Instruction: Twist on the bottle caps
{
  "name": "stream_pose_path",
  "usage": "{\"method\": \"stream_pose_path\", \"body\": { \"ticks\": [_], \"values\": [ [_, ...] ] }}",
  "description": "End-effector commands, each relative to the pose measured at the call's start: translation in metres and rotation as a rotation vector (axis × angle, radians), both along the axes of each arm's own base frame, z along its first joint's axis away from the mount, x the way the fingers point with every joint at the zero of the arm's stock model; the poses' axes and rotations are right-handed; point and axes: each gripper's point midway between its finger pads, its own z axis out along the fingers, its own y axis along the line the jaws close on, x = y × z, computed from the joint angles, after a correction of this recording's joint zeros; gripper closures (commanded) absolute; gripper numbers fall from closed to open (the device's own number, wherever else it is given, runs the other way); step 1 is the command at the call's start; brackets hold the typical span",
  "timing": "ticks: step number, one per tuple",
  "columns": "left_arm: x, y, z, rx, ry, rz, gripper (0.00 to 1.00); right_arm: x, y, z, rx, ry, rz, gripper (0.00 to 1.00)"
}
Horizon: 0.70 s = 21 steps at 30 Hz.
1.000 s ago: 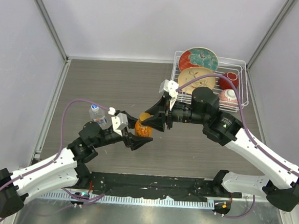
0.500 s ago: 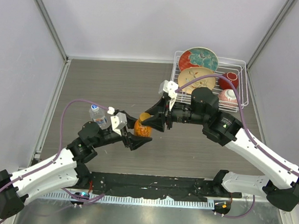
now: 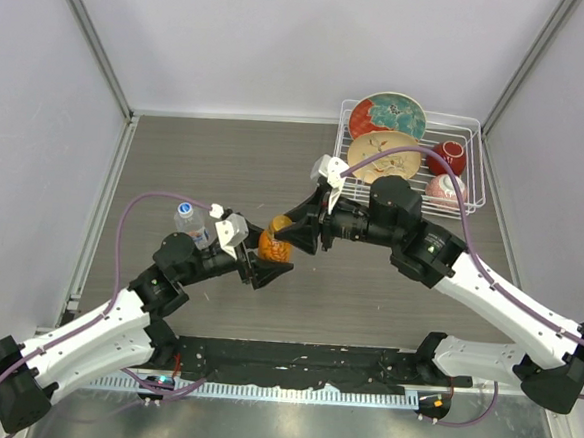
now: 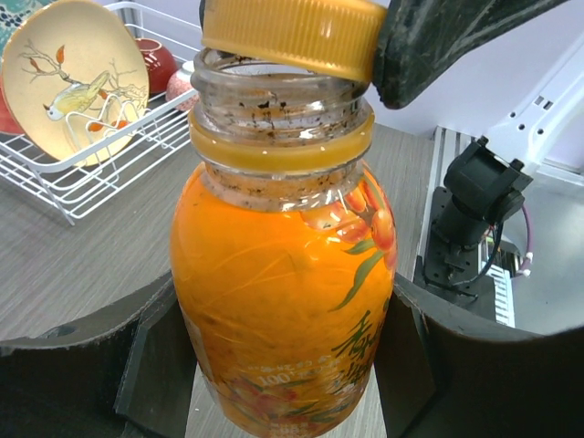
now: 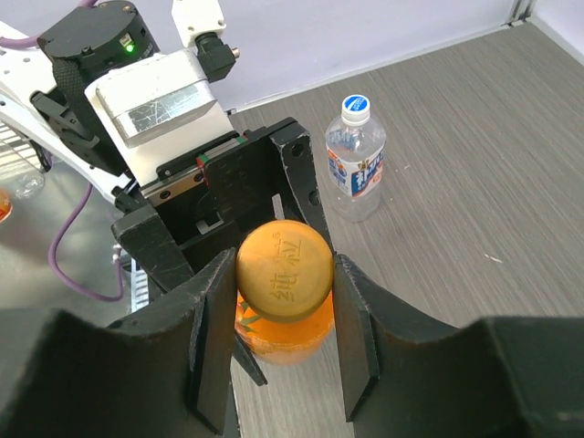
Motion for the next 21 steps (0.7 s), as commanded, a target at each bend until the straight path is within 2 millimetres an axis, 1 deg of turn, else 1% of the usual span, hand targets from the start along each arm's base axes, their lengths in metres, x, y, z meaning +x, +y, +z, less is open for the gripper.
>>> {"method": "stream_pose_path", "body": {
  "ticks": [1, 2, 3, 4, 5, 6, 9, 13, 16, 18, 21],
  "values": [
    [-0.007, 0.0, 0.058, -0.104, -0.163, -0.046, 1.0, -0.012, -0.01, -0.008, -0.065, 0.05, 0.005, 0.93],
    [-0.008, -0.001, 0.054, -0.091, -0.159, -0.057, 1.0, -0.013, -0.012, -0.007, -0.08, 0.047, 0.009, 0.93],
    [-0.009, -0.002, 0.047, -0.077, -0.148, -0.068, 1.0, -0.014, -0.013, 0.003, -0.07, 0.039, 0.012, 0.93],
    [-0.01, -0.003, 0.043, -0.069, -0.145, -0.075, 1.0, -0.015, -0.013, 0.005, -0.075, 0.036, 0.016, 0.93],
    [-0.012, -0.003, 0.041, -0.061, -0.15, -0.085, 1.0, -0.017, -0.016, 0.002, -0.099, 0.054, 0.02, 0.93],
    [-0.012, -0.004, 0.039, -0.053, -0.155, -0.091, 1.0, -0.018, -0.015, 0.005, -0.104, 0.051, 0.029, 0.93],
    [-0.018, -0.006, 0.039, -0.043, -0.163, -0.128, 1.0, -0.02, -0.014, -0.005, -0.152, 0.079, 0.047, 0.93],
    [-0.022, -0.007, 0.039, -0.038, -0.168, -0.151, 1.0, -0.024, -0.01, -0.011, -0.167, 0.105, 0.078, 0.94],
    [-0.027, -0.007, 0.036, -0.03, -0.167, -0.175, 1.0, -0.024, -0.008, -0.009, -0.158, 0.103, 0.089, 0.94],
    [-0.027, -0.007, 0.031, -0.022, -0.156, -0.179, 1.0, -0.026, -0.007, -0.002, -0.136, 0.09, 0.101, 0.93],
    [-0.027, -0.007, 0.03, -0.022, -0.153, -0.177, 1.0, -0.028, -0.006, 0.003, -0.123, 0.08, 0.115, 0.94]
  ]
}}
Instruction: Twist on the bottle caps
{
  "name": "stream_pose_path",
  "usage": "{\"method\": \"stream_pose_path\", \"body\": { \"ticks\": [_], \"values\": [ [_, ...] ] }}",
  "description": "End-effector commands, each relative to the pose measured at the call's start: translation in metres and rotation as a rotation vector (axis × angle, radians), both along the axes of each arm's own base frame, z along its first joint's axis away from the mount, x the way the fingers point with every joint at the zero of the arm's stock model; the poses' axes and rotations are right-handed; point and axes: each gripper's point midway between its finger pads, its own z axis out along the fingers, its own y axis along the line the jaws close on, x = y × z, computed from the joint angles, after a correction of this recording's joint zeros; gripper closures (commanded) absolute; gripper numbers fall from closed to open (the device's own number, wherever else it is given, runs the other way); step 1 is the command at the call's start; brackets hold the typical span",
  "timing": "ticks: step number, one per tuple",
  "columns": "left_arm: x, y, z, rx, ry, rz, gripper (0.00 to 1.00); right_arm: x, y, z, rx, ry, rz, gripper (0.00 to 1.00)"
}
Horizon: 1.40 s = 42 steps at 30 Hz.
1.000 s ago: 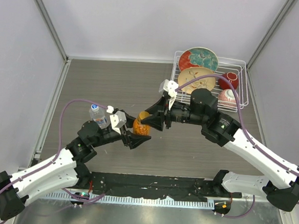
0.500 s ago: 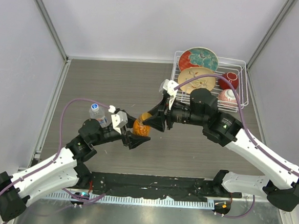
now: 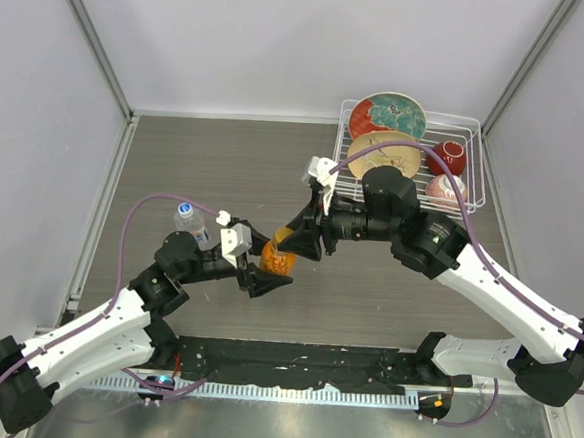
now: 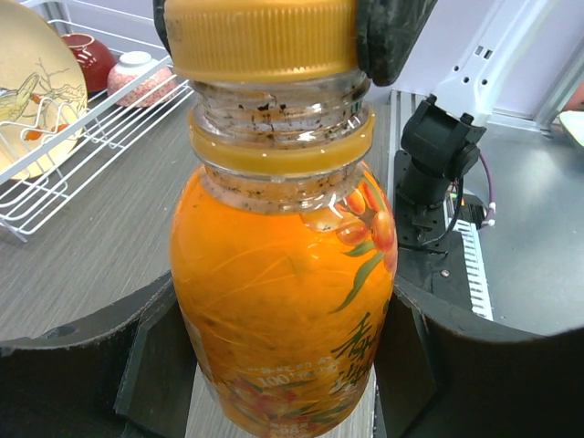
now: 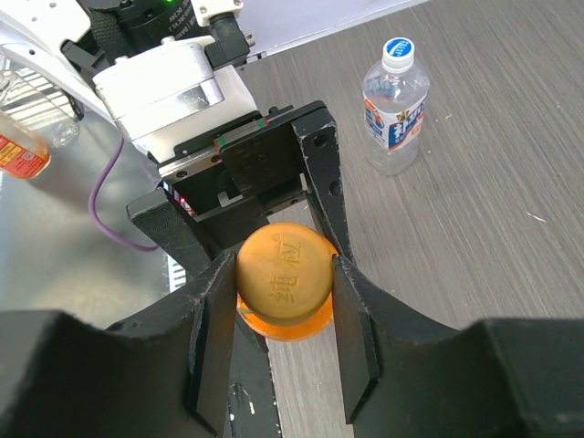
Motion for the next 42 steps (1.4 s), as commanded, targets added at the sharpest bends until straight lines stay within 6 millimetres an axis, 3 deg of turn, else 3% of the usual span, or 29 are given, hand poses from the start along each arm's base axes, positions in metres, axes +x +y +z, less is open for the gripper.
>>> {"method": "stream_pose_path", "body": {
  "ticks": [1, 15, 22, 29, 33, 42],
  "values": [
    [-0.003, 0.0, 0.041, -0.09, -0.11, -0.021, 1.0, -0.011, 0.0, 0.01, 0.009, -0.003, 0.053, 0.94],
    [0.003, 0.003, 0.041, -0.109, -0.093, 0.026, 1.0, -0.027, -0.004, 0.006, 0.004, 0.036, 0.113, 0.93],
    [0.006, 0.005, 0.046, -0.12, -0.1, 0.049, 1.0, -0.018, 0.002, -0.022, -0.081, 0.075, 0.085, 0.94],
    [0.026, 0.011, 0.052, -0.128, -0.14, 0.158, 1.0, 0.013, -0.004, -0.04, -0.168, 0.072, -0.103, 0.96],
    [0.042, 0.017, 0.056, -0.134, -0.155, 0.248, 1.0, 0.017, -0.004, -0.048, -0.201, 0.089, -0.149, 0.96],
    [0.053, 0.023, 0.06, -0.142, -0.179, 0.312, 1.0, 0.02, 0.0, -0.057, -0.235, 0.112, -0.222, 0.99]
  ]
}}
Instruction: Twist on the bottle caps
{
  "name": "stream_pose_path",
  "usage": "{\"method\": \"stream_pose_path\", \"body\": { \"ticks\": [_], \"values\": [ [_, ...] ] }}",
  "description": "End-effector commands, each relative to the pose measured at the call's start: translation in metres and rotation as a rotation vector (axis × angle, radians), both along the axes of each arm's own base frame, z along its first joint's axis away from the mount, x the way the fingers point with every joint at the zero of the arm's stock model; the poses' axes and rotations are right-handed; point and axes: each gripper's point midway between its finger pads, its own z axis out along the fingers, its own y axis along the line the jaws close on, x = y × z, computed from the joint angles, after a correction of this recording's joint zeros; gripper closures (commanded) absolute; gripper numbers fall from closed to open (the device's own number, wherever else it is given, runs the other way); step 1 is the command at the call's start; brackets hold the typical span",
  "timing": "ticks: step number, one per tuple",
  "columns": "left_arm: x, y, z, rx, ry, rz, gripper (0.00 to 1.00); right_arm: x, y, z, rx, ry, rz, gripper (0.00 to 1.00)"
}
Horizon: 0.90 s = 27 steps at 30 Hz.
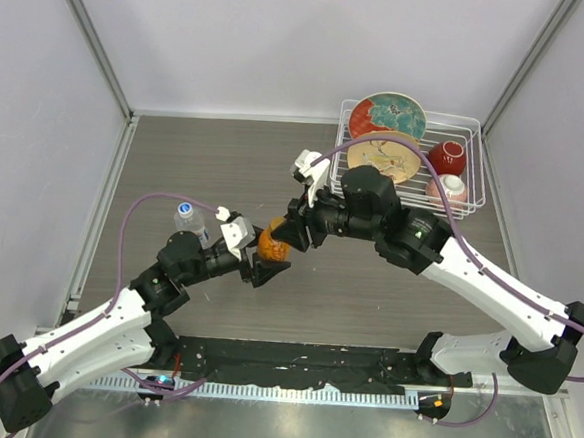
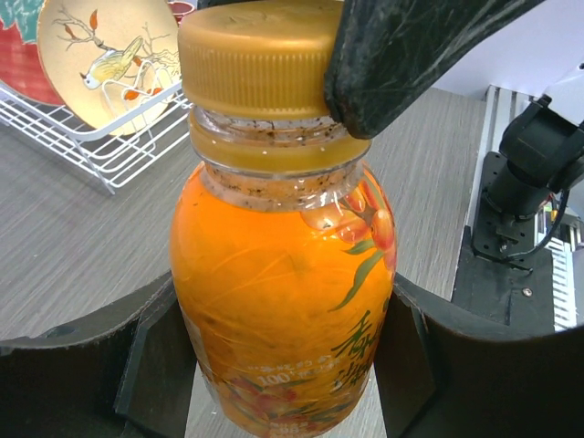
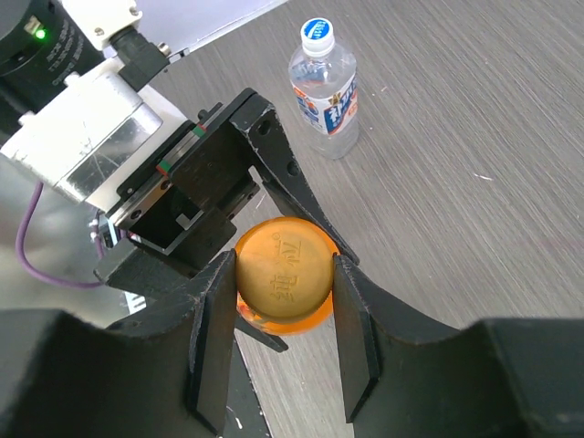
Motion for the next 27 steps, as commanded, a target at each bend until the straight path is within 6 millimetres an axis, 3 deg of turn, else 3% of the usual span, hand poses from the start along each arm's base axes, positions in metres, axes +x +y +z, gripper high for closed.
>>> {"method": "stream_pose_path", "body": {
  "ticks": [1, 18, 27],
  "values": [
    [0.019, 0.011, 0.072, -0.169, -0.196, 0.11, 1.0, -0.003, -0.012, -0.039, -0.151, 0.098, -0.084, 0.99],
    [0.044, 0.026, 0.079, -0.162, -0.235, 0.257, 1.0, 0.023, -0.019, -0.071, -0.289, 0.098, -0.459, 0.99],
    [0.059, 0.036, 0.083, -0.139, -0.282, 0.352, 1.0, 0.029, -0.02, -0.077, -0.359, 0.098, -0.587, 0.99]
  ]
}}
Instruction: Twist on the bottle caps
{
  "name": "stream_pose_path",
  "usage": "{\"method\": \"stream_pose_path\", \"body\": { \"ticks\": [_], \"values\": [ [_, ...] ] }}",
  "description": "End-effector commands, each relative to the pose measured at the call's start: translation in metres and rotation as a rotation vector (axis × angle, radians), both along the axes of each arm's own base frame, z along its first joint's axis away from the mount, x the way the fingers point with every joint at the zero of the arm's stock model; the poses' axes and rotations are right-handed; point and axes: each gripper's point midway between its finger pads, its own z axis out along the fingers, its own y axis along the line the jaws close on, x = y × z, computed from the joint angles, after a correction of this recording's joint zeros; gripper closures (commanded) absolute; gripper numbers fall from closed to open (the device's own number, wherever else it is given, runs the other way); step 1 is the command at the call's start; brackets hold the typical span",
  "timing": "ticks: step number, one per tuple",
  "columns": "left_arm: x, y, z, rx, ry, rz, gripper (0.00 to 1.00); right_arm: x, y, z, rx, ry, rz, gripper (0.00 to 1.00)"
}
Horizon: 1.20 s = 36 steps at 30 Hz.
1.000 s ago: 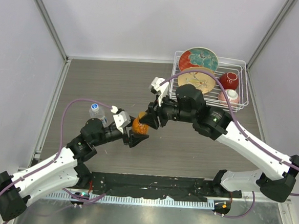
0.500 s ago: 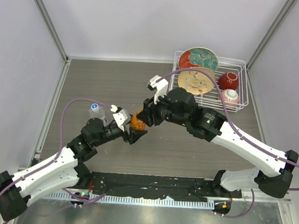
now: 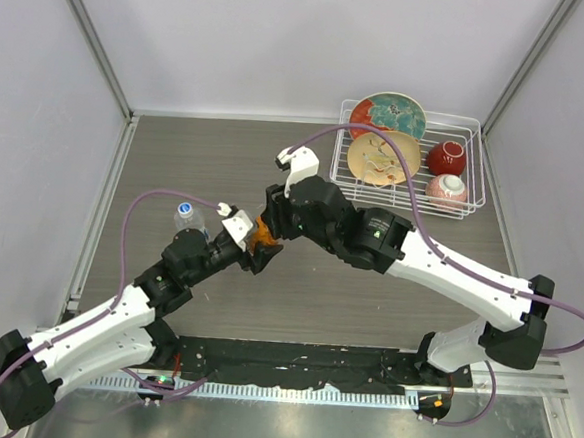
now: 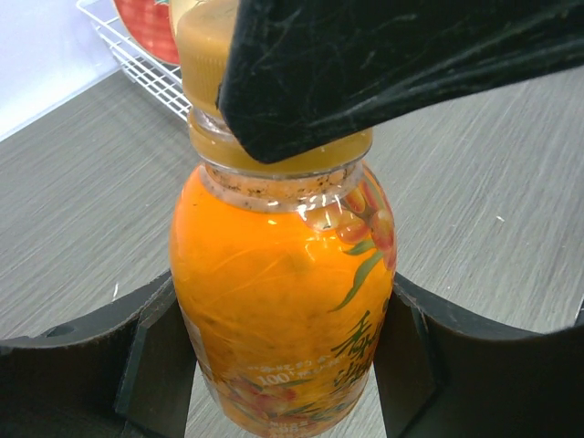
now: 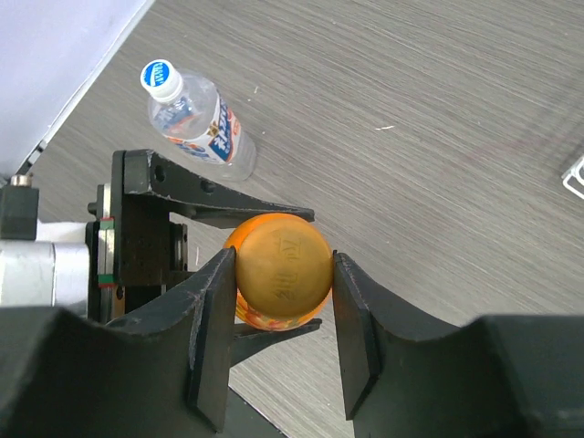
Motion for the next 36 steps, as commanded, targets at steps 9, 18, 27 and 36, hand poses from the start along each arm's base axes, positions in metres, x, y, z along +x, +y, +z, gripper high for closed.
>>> {"method": "stream_pose_path", "body": {
  "ticks": [9, 18, 27, 36],
  "values": [
    [0.016, 0.015, 0.102, -0.215, -0.269, 0.113, 1.0, -0.002, -0.029, -0.057, -0.248, 0.108, -0.15, 0.99],
    [0.002, 0.015, 0.125, -0.308, -0.274, 0.038, 1.0, -0.018, -0.012, -0.045, -0.13, 0.116, -0.015, 0.99],
    [-0.009, 0.011, 0.133, -0.341, -0.262, -0.02, 1.0, -0.027, -0.003, -0.03, -0.067, 0.118, 0.055, 0.87],
    [-0.008, 0.012, 0.133, -0.338, -0.267, -0.016, 1.0, -0.03, -0.001, -0.027, -0.055, 0.122, 0.07, 0.7]
  ]
}}
